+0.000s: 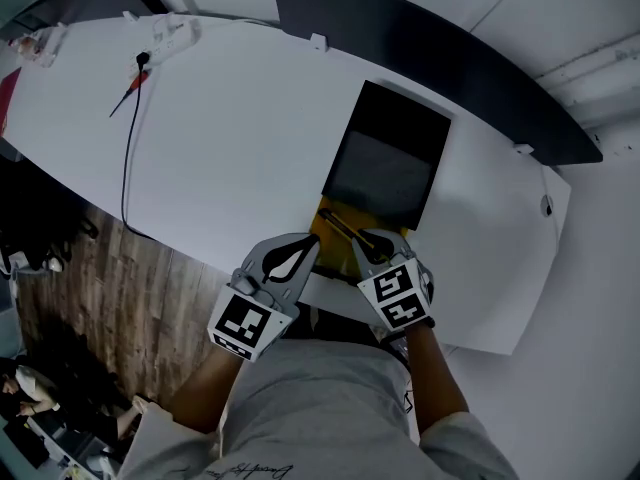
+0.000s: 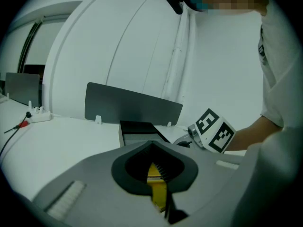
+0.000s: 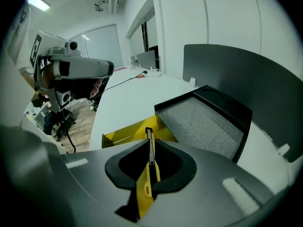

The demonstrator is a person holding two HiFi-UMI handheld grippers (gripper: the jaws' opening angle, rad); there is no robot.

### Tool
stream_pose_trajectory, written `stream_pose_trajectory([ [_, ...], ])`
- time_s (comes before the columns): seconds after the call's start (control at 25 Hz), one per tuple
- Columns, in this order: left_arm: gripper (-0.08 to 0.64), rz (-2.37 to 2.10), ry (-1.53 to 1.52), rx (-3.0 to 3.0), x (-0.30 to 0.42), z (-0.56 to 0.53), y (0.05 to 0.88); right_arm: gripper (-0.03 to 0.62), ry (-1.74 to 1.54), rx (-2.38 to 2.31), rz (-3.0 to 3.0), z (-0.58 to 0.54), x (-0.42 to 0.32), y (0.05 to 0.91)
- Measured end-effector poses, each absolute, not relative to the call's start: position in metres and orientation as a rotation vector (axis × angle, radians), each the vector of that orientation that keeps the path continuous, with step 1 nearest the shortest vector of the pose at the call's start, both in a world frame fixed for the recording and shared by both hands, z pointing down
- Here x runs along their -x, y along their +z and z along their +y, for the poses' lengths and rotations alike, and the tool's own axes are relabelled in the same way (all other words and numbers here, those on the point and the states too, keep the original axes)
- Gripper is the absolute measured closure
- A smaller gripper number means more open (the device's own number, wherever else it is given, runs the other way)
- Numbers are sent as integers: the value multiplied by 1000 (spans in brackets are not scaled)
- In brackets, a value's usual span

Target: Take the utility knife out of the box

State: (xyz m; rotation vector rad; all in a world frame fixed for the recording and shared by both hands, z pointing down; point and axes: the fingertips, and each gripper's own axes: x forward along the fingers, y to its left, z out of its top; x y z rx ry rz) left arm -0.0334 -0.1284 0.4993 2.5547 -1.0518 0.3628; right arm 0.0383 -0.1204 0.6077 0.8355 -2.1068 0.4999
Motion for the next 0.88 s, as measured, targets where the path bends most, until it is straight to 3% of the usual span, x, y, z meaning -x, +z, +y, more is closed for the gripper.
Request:
stream_pose_trajectory([
  [0.52,558,-1059,369,-2515,45,-132,519,455,437,-655,-1956,-117,-31,648],
  [0.88,558,-1067,367,-2477,53,-132,528,442,429,-587,-1878,-115,-29,668],
])
